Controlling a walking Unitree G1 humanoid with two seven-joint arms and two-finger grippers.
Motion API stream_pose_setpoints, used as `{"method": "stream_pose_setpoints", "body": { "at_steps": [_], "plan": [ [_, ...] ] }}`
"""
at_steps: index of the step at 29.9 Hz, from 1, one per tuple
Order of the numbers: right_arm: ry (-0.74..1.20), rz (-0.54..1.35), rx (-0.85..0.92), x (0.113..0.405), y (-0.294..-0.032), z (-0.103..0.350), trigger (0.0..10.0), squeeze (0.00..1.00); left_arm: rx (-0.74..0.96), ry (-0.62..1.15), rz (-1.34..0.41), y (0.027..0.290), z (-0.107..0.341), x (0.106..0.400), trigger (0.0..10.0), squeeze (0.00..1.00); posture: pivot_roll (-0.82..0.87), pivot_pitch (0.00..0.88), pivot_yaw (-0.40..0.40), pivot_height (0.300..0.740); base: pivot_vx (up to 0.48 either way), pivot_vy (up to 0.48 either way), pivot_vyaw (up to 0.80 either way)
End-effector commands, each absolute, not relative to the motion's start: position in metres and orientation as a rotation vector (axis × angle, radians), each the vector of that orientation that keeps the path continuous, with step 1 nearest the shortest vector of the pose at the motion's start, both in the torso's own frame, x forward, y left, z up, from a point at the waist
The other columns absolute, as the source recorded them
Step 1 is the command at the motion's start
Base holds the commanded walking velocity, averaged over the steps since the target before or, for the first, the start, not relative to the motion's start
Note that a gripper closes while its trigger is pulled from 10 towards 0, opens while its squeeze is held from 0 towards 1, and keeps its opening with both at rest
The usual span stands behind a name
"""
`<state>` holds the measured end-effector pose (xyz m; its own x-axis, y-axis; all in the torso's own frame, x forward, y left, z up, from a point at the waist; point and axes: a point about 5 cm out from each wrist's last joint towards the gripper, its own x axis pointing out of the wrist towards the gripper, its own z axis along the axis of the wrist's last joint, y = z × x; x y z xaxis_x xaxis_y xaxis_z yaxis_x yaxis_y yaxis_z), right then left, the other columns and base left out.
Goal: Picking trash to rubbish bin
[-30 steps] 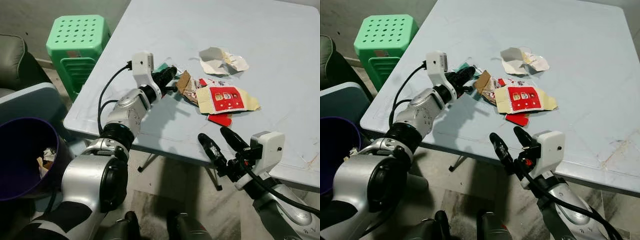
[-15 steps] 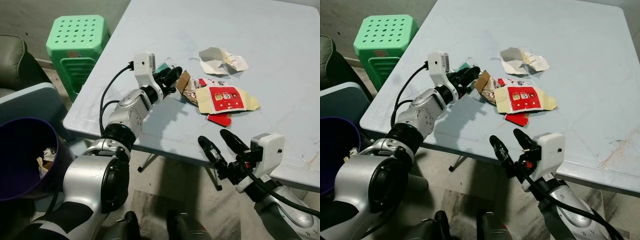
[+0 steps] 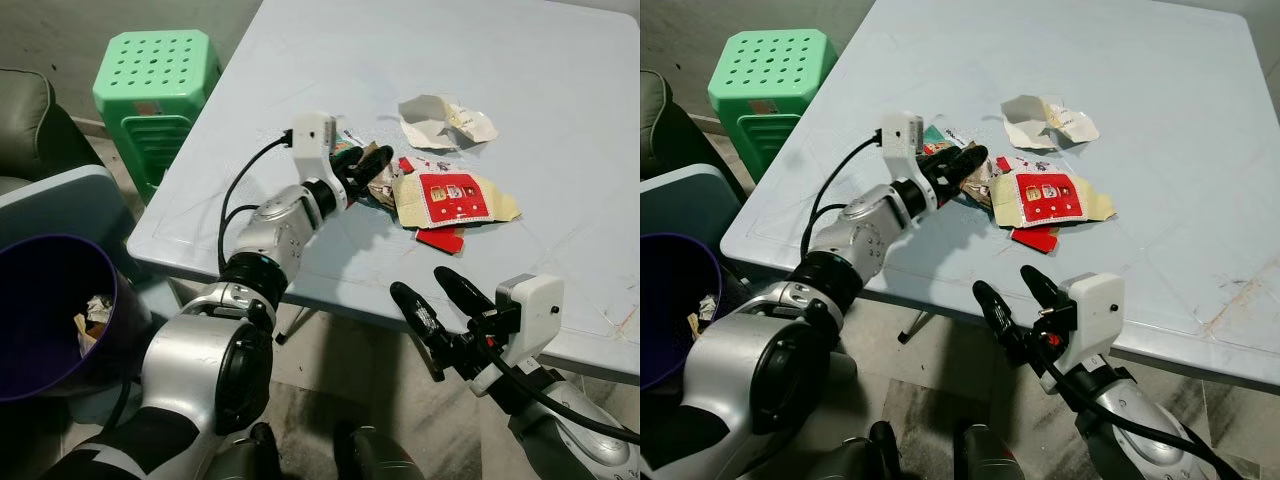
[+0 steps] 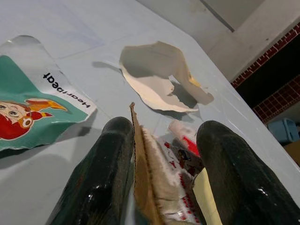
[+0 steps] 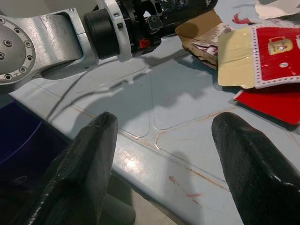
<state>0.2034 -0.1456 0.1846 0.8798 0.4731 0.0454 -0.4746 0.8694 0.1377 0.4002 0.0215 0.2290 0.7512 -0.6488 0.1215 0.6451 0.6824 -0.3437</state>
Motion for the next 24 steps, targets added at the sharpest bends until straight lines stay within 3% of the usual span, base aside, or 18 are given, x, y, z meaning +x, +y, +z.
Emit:
{"method": "stream_pose_setpoints", "body": {
  "at_steps": [1,4,5,6,7,8,24],
  "plan": [
    [-0.004,0.503,0.143,0.198,-0.145,0.185,10.0,0.00,-0.363,0.037,-0.742,0.016,0.225,0.398,10.0,0.00,-0.36,0.296,-0.017,0.740,0.000,0.000,0.00],
    [-0.002,0.500,0.142,0.197,-0.145,0.185,10.0,0.00,-0.373,0.033,-0.754,0.015,0.225,0.397,10.0,0.00,-0.36,0.298,-0.017,0.740,0.000,0.000,0.00],
    [-0.001,0.499,0.140,0.197,-0.145,0.185,10.0,0.00,-0.380,0.034,-0.755,0.015,0.225,0.397,5.2,0.00,-0.36,0.298,-0.017,0.740,0.000,0.000,0.00],
    [-0.001,0.499,0.140,0.197,-0.145,0.185,10.0,0.00,-0.381,0.035,-0.754,0.015,0.225,0.397,5.2,0.00,-0.36,0.298,-0.017,0.740,0.000,0.000,0.00],
    [-0.001,0.499,0.140,0.197,-0.145,0.185,10.0,0.00,-0.384,0.035,-0.754,0.015,0.225,0.397,4.4,0.00,-0.36,0.300,-0.017,0.740,0.000,0.000,0.00],
    [0.000,0.498,0.142,0.197,-0.145,0.185,10.0,0.00,-0.388,0.035,-0.757,0.015,0.225,0.397,0.0,0.00,-0.36,0.300,-0.017,0.740,0.000,0.000,0.00],
    [0.037,0.600,0.229,0.186,-0.133,0.183,10.0,0.00,-0.376,0.040,-0.761,0.017,0.218,0.396,0.0,0.00,-0.35,0.308,-0.026,0.740,0.000,0.000,0.00]
  ]
}}
